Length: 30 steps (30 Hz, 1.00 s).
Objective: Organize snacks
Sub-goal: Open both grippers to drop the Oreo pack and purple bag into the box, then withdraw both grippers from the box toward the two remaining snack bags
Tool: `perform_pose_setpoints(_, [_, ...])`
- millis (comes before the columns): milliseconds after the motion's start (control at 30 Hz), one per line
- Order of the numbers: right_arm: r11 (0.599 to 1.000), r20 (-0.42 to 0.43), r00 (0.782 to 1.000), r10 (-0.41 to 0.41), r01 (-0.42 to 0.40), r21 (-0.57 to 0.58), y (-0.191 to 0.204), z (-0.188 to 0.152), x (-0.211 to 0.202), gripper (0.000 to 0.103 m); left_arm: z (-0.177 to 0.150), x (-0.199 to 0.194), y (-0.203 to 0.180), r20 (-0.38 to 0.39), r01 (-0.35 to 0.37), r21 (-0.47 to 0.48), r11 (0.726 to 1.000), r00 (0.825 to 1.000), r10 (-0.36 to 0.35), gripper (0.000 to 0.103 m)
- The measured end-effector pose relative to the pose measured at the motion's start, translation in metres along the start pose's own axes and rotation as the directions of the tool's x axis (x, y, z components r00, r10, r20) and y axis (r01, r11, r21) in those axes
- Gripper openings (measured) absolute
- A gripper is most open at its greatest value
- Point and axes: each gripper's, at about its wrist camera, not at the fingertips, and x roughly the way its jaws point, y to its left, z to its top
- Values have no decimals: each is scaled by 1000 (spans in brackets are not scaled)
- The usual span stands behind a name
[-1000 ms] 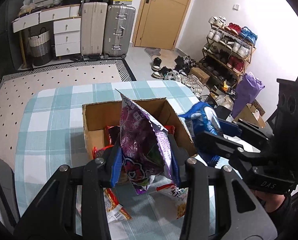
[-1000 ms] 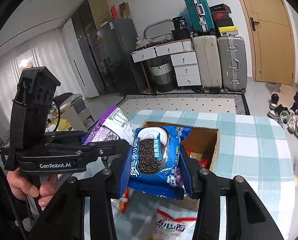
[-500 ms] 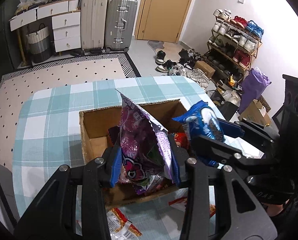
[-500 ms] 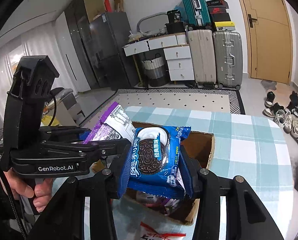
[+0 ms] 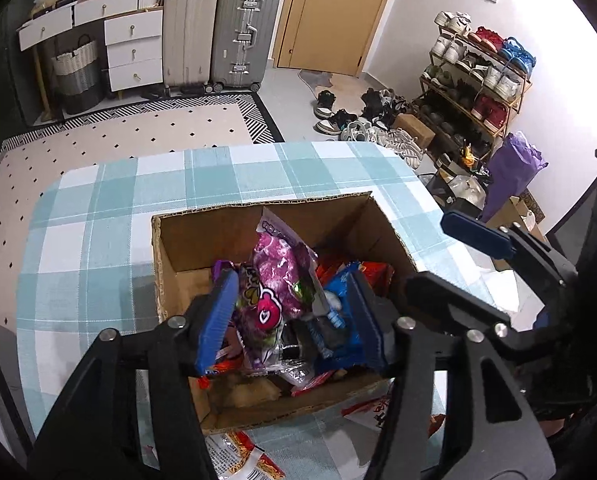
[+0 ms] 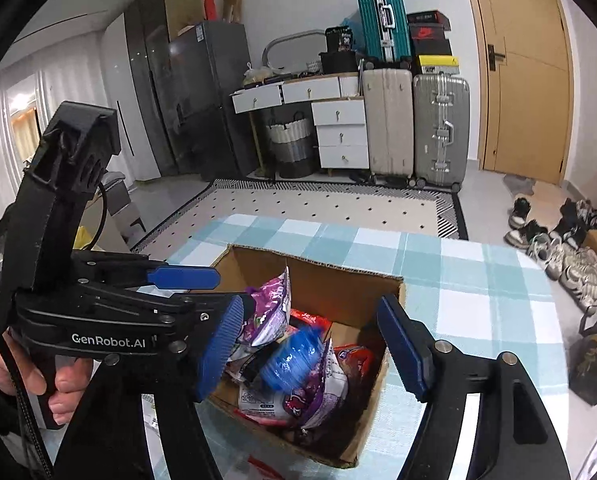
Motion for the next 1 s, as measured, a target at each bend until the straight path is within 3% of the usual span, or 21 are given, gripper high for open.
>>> perform_pose_setpoints(367, [998,51,998,-28,31,-46,18,2,-35,78,-16,-33,-8,23,-19,-14,1000,1000,19,57])
perform_pose_setpoints(1000, [995,95,993,-73,79,-58,46,-16,-105,88,-63,-118,-39,132,-87,0,996,987,86,80])
